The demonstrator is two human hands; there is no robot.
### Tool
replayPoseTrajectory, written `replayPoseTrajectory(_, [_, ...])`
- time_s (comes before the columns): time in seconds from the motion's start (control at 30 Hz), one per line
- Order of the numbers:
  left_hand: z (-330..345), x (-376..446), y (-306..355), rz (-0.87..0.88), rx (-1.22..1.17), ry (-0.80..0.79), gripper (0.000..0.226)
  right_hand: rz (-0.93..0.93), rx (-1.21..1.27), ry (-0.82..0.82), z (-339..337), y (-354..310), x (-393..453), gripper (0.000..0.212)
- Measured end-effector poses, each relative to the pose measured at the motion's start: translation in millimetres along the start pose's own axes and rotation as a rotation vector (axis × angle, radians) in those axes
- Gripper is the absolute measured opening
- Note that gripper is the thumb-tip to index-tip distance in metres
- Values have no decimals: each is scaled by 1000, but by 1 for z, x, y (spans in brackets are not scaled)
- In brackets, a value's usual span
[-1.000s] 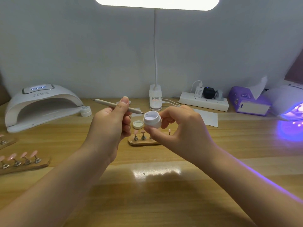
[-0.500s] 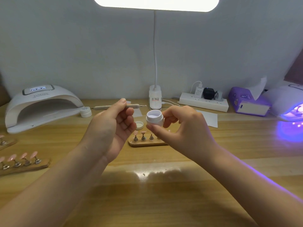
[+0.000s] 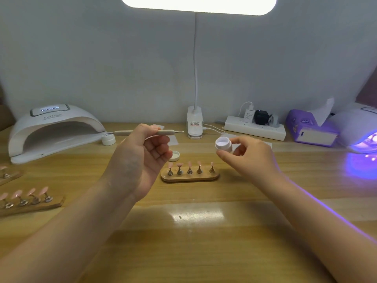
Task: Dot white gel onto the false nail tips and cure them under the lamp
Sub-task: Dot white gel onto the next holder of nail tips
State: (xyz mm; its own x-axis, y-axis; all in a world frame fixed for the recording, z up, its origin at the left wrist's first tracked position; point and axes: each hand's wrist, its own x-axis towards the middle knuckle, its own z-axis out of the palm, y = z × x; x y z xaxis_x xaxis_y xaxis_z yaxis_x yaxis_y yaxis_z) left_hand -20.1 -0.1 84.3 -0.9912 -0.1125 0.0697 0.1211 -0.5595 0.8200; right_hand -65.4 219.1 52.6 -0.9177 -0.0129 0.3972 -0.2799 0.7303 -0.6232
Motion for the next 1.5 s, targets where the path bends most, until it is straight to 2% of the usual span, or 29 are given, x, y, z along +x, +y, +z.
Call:
replayPoseTrajectory(0.1, [-2, 2, -2, 4, 20, 11, 24, 105, -5, -15, 4, 19, 3, 39])
replayPoseTrajectory(0.2, [-6, 3, -3, -14, 50, 43, 32, 134, -65, -22, 9, 30, 5, 43])
replayPoseTrajectory(0.33, [-10, 7, -7, -53, 46, 122, 18, 146, -187, -77, 13, 35, 3, 46])
replayPoseTrajectory(0.5, [-15, 10, -13, -75, 57, 193, 16, 138, -277, -130, 13, 36, 2, 40])
replayPoseTrajectory(0.67, [-23, 15, -20, -83, 66, 268, 16, 110, -404, -120, 13, 30, 2, 57])
replayPoseTrajectory(0.73, [-27, 17, -24, -74, 69, 296, 15, 60, -381, -63, 12, 26, -1, 58])
replayPoseTrajectory(0.87, [-34, 20, -32, -36, 57, 309, 12, -269, -291, 149, 13, 13, -10, 24])
replayPoseTrajectory(0.93, [-36, 21, -35, -13, 64, 298, 12, -378, -233, 177, 15, 4, -14, 11])
replayPoseTrajectory(1.0, [-37, 21, -38, 4, 72, 298, 15, -425, -214, 135, 21, -4, -20, 10])
replayPoseTrajectory(1.07, [-38, 20, -41, 11, 82, 307, 17, -431, -248, 92, 28, -9, -27, 20])
replayPoseTrajectory(1.2, [-37, 19, -43, 28, 110, 324, 9, -326, -393, -6, 41, -15, -35, 30])
replayPoseTrajectory(1.3, [-36, 17, -47, 42, 143, 326, 11, -246, -476, -60, 43, -14, -34, 36])
replayPoseTrajectory(1.5, [-32, 13, -52, 10, 133, 266, 12, -230, -554, -124, 46, -13, -32, 42])
